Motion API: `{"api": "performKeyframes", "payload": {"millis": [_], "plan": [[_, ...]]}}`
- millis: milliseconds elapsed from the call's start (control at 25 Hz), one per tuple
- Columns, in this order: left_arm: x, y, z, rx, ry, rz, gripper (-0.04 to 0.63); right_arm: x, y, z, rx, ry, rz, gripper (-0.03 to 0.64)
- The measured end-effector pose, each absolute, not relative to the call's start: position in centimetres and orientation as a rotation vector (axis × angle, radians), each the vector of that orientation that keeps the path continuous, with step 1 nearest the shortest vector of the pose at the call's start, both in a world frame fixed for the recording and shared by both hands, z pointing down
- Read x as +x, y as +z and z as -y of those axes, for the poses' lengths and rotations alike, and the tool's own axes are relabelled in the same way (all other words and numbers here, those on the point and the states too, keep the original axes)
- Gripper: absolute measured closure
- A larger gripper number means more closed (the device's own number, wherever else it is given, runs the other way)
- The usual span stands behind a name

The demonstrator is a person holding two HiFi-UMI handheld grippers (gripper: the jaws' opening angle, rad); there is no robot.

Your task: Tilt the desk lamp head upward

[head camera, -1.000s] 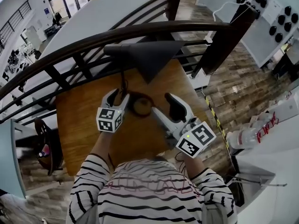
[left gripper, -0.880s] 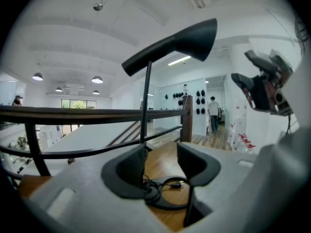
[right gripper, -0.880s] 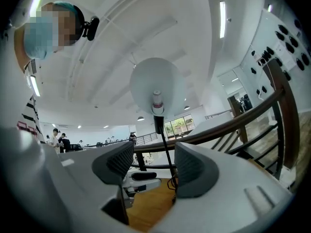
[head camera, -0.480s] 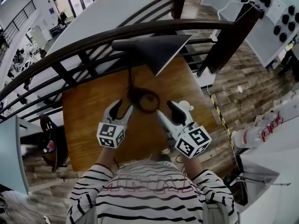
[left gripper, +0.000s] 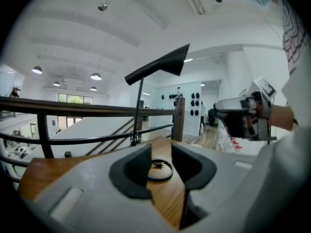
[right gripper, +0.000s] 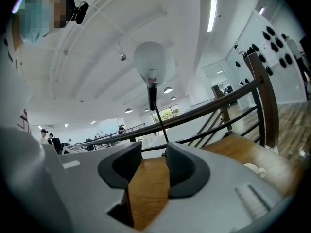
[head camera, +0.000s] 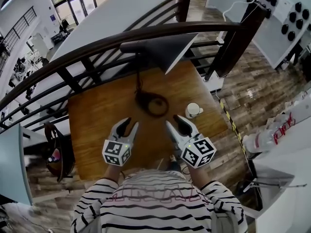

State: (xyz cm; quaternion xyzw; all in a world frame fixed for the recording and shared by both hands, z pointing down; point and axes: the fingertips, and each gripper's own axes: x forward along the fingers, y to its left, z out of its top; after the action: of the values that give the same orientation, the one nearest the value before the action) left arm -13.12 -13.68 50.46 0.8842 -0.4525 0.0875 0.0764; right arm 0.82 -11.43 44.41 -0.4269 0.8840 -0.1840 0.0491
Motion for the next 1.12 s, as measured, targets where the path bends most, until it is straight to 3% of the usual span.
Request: {"api": "performKeyframes", "payload": {"millis": [320, 520, 760, 1120], "plan": [[-15.4, 51.3, 10.8, 2.630, 0.266, 1.361, 0.537, -0.4, 45.9, 9.3, -1.349, -0.591, -2.675, 0.527], [-16.2, 51.7, 9.4, 2.638, 0.258, 1.338, 0.589, -1.8, 46.8, 8.4, -1.361, -0.608, -2.681, 0.532], [-17.8, 52.5, 8.9, 2.628, 0.248, 1.322, 0.592, -3.8, 47.4, 8.2, -1.360, -0.630, -2.685, 0.613], [-19.4, 53.4, 8.7, 2.617, 0.256, 1.304, 0.592, -5.4, 49.0, 8.2, -1.421, -0.682, -2.716, 0.617]]}}
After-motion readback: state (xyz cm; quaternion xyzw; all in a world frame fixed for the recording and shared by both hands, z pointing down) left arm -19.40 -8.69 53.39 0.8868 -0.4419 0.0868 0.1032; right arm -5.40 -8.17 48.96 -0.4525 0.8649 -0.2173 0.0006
